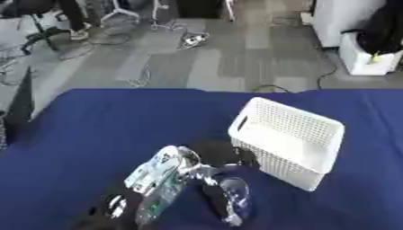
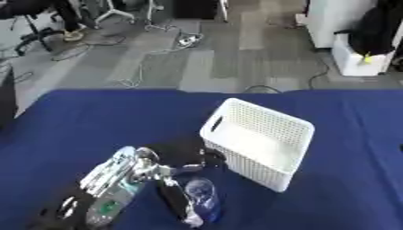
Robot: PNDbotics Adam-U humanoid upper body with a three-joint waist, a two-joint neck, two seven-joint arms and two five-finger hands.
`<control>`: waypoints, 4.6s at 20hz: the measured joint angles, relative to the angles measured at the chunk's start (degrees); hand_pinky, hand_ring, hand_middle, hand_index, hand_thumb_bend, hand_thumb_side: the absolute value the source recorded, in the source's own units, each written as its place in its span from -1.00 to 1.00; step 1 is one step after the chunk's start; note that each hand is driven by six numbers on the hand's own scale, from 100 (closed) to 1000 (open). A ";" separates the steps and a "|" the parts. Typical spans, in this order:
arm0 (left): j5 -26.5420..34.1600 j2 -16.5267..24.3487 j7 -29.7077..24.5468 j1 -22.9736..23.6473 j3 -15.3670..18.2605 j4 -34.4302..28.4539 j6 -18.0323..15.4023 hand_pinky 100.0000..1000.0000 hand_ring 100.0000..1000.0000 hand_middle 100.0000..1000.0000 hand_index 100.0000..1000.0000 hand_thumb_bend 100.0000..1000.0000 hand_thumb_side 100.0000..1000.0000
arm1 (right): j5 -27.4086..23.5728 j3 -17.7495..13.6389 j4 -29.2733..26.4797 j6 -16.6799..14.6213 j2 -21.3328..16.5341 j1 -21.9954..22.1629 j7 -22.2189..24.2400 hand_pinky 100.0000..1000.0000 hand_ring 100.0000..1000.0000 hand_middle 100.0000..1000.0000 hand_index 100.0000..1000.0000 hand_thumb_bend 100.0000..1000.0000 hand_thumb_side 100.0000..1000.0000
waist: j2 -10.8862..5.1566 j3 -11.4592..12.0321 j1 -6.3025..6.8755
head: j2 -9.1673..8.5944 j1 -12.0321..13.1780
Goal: Pick up objects on the table and place them in the box.
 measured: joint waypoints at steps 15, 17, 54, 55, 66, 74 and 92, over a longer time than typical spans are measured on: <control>-2.68 -1.96 3.77 -0.78 1.26 8.84 -2.76 1.00 0.91 0.92 0.94 0.22 0.18 | -0.06 -0.01 0.00 -0.22 0.50 -0.04 0.38 0.04 0.13 0.09 0.36 -1.00 0.60 | 0.69 -0.65 0.00 | -0.43 0.45; -2.73 -2.04 3.97 -0.94 1.38 9.28 -2.97 1.00 0.91 0.92 0.94 0.22 0.18 | -0.06 -0.02 0.00 -0.22 0.50 -0.04 0.39 0.04 0.13 0.09 0.36 -1.00 0.60 | 0.70 -0.68 0.00 | -0.44 0.45; -3.83 -3.07 7.90 0.02 2.10 9.15 -0.06 -1.00 -0.84 -0.39 0.08 -0.88 -0.86 | -0.26 -0.33 0.03 -0.47 0.51 -0.08 0.67 0.05 0.13 0.10 0.36 -1.00 0.60 | 0.56 -0.33 0.20 | -0.50 0.45; -3.61 -3.07 8.39 0.03 2.13 9.33 -0.05 -1.00 -0.91 -0.45 -0.01 -1.00 -0.99 | -0.26 -0.33 0.04 -0.48 0.51 -0.09 0.68 0.05 0.13 0.10 0.36 -1.00 0.60 | 0.56 -0.33 0.20 | -0.50 0.45; 1.61 -3.49 21.12 1.66 2.60 10.11 1.45 -1.00 -1.00 -1.00 -0.85 -1.00 -1.00 | -0.27 -0.34 0.35 -0.62 0.52 -0.09 0.82 0.05 0.13 0.10 0.36 -1.00 0.59 | 0.64 -0.28 0.20 | -0.50 0.45; 8.17 -3.49 30.87 2.55 2.08 10.67 2.08 -1.00 -1.00 -1.00 -0.88 -1.00 -1.00 | -0.30 -0.35 0.36 -0.70 0.53 -0.09 0.90 0.05 0.13 0.10 0.36 -1.00 0.59 | 0.79 -0.28 0.20 | -0.50 0.45; 17.28 1.62 30.78 1.42 5.02 -4.45 11.09 -1.00 -1.00 -1.00 -0.88 -1.00 -1.00 | -0.32 -0.72 0.71 -0.71 0.52 0.04 0.87 0.05 0.13 0.10 0.36 -1.00 0.59 | 0.16 0.28 0.61 | -0.51 -1.14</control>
